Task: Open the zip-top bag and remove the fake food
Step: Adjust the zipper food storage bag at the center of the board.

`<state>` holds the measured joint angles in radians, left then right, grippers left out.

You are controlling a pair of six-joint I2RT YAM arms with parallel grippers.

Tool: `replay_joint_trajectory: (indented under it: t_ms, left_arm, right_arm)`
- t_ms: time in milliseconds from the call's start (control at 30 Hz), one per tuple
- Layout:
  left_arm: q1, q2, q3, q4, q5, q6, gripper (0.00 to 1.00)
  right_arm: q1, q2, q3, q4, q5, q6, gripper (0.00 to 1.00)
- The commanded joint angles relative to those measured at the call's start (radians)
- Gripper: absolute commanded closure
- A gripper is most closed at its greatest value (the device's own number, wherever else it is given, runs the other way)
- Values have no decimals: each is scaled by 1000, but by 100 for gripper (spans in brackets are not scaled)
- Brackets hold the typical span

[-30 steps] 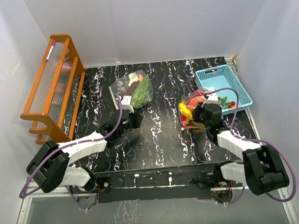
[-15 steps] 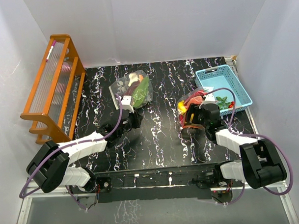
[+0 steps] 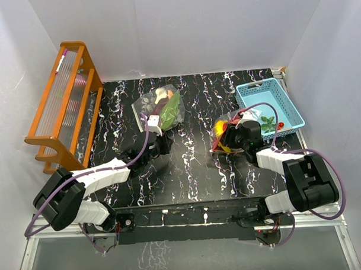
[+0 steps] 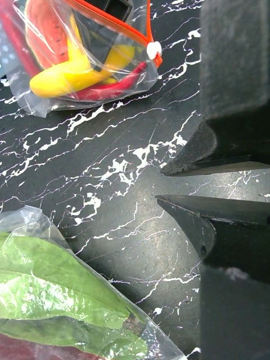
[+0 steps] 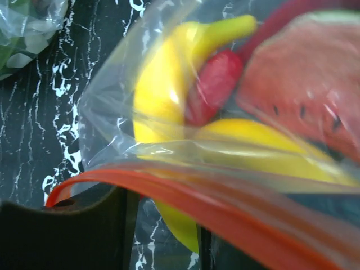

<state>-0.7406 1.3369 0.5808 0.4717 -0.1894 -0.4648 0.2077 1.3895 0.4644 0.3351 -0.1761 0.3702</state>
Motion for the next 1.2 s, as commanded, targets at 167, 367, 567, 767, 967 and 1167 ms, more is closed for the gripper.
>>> replay_joint_trajectory:
  t_ms: [167,367,567,767,967,1167]
  left_arm:
    - [6,-37,14,14,-5,-2,80]
    - [7,-62,8,1,-19,-5,80]
    - [6,-92,-1,-18,-43,-6,80]
    - [6,-107,2,-32,-52,-1,80]
    - [6,-77,-3,8,-28,8,79]
    - [4,-28,4,44,-7,-4,78]
  right_arm:
    - [46,35,22,98,-134,95,86]
    - [172,46,68,102,-108,112,89]
    - [310,103,155,105,-109,121,88]
    - [364,130,196,82,-113,72,89]
    - [364,82,211,-25,-16,0,92]
    - [364,66,195,-36,15,-26,92]
